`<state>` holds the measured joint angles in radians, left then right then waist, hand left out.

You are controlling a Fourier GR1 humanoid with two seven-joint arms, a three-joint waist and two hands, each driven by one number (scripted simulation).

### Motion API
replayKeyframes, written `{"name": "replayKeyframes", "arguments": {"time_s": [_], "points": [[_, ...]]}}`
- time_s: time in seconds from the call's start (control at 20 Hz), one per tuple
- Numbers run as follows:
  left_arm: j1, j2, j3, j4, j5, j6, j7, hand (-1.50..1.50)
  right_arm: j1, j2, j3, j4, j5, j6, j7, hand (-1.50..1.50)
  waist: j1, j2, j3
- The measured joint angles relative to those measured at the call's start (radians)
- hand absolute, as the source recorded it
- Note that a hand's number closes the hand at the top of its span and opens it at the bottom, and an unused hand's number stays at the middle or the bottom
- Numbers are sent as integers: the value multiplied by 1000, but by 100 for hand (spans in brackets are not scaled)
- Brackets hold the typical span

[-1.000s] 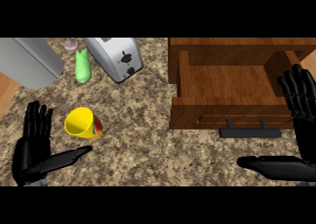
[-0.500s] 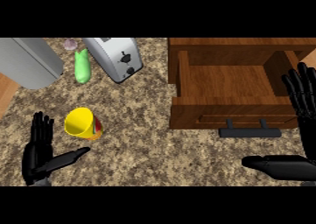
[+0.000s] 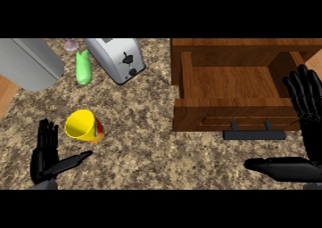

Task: Pick up the cup, place it into the drawer and close the drawer

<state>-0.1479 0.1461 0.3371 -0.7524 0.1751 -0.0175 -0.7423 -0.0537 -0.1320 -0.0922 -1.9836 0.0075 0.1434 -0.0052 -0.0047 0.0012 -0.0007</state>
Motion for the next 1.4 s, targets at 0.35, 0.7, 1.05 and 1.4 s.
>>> {"name": "replayKeyframes", "arguments": {"time_s": [0.35,0.7,1.05,1.4], "points": [[-121,52,33,274,6,-36,-167,-150,-7,3,-2,2,0,11,5,-150,-2,1,0],[-212,98,49,479,-4,-65,-270,-150,-11,9,4,13,14,14,-2,-150,-8,3,-1],[-267,104,57,561,-8,-82,-291,-150,-39,0,-18,45,-8,28,-15,-150,-12,6,-2],[-286,86,55,562,-3,-121,-294,-150,-35,12,-5,51,3,23,-18,-150,-15,6,-2]]}}
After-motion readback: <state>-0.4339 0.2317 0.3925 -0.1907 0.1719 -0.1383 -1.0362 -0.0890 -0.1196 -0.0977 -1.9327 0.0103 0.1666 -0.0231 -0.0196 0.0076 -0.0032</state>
